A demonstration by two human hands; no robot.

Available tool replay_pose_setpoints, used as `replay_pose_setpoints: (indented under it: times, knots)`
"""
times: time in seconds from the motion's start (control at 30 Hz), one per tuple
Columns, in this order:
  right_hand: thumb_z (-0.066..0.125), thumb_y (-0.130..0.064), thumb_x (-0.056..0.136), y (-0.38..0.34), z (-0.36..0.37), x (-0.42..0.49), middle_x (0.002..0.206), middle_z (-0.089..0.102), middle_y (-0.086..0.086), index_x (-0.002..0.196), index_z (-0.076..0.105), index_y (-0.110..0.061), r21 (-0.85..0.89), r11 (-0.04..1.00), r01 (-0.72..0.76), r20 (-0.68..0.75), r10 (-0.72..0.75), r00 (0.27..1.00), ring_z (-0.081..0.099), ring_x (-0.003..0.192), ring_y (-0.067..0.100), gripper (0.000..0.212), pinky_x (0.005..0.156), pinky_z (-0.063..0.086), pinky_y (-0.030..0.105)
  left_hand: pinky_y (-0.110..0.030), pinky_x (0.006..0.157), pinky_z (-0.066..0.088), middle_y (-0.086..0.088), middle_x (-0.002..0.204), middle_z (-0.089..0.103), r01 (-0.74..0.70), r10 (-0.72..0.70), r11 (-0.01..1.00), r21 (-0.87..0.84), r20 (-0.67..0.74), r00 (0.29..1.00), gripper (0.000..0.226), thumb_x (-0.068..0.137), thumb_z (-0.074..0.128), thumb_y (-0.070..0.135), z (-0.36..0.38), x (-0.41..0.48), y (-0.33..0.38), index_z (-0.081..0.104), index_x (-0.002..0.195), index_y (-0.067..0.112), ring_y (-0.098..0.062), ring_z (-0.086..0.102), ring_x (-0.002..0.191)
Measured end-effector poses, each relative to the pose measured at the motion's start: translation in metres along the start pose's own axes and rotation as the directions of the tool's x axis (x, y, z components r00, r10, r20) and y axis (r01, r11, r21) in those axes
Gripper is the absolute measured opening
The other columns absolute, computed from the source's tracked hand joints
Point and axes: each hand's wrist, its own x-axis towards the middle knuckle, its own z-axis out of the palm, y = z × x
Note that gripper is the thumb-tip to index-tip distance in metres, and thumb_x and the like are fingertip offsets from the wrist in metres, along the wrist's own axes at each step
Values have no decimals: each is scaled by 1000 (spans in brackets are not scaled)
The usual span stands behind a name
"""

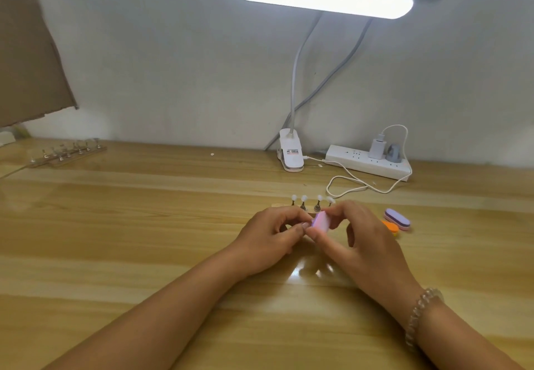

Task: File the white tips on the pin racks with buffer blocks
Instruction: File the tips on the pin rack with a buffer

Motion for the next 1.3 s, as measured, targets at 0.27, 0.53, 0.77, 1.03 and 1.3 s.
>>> replay_pose_setpoints:
  times: [0.27, 0.53, 0.77, 1.03, 1.3]
  knots:
    - [65, -55, 79, -7, 2, -2, 94, 51, -19, 108, 61, -27, -80, 990, 119, -18, -121, 993, 47, 73, -12, 40, 56, 33, 14, -42, 71, 52, 5, 90, 70, 12, -11, 1000, -4, 26, 1000, 19, 98, 52, 14, 0, -1, 1, 69, 101, 20, -28, 62, 79]
    - [63, -61, 82, -6, -2, 0, 92, 55, -16, 105, 61, -23, -45, 994, 95, -157, -101, 982, 47, 67, -9, 45, 56, 36, 15, -28, 63, 47, 22, 78, 65, -19, 19, 1000, -13, 13, 1000, 20, 100, 53, 10, 0, -1, 2, 68, 94, 23, -11, 55, 66]
    - [64, -59, 77, 2, -1, 1, 89, 57, -16, 98, 60, -29, -57, 998, 10, -100, -16, 995, 50, 73, -8, 37, 58, 33, 19, -34, 67, 49, 16, 84, 69, 2, -2, 1000, -5, 11, 1000, 19, 100, 55, 15, 0, -1, 3, 68, 93, 25, -16, 58, 71]
    - [68, -47, 79, -7, 2, -2, 95, 49, -20, 110, 61, -24, -114, 982, 152, -6, -154, 988, 45, 69, -15, 40, 54, 32, 12, -45, 83, 48, 12, 94, 67, 0, -4, 994, 106, 38, 999, 27, 97, 50, 10, -2, -1, 6, 71, 110, 21, -15, 58, 87]
    - [72, -42, 79, -2, -2, -2, 92, 56, -15, 107, 63, -21, -70, 994, 85, -25, -87, 996, 48, 70, -11, 37, 57, 30, 12, -44, 80, 49, 20, 86, 67, 0, -9, 991, 135, 70, 997, 18, 90, 49, 36, -1, -4, 8, 66, 90, 40, -14, 59, 83]
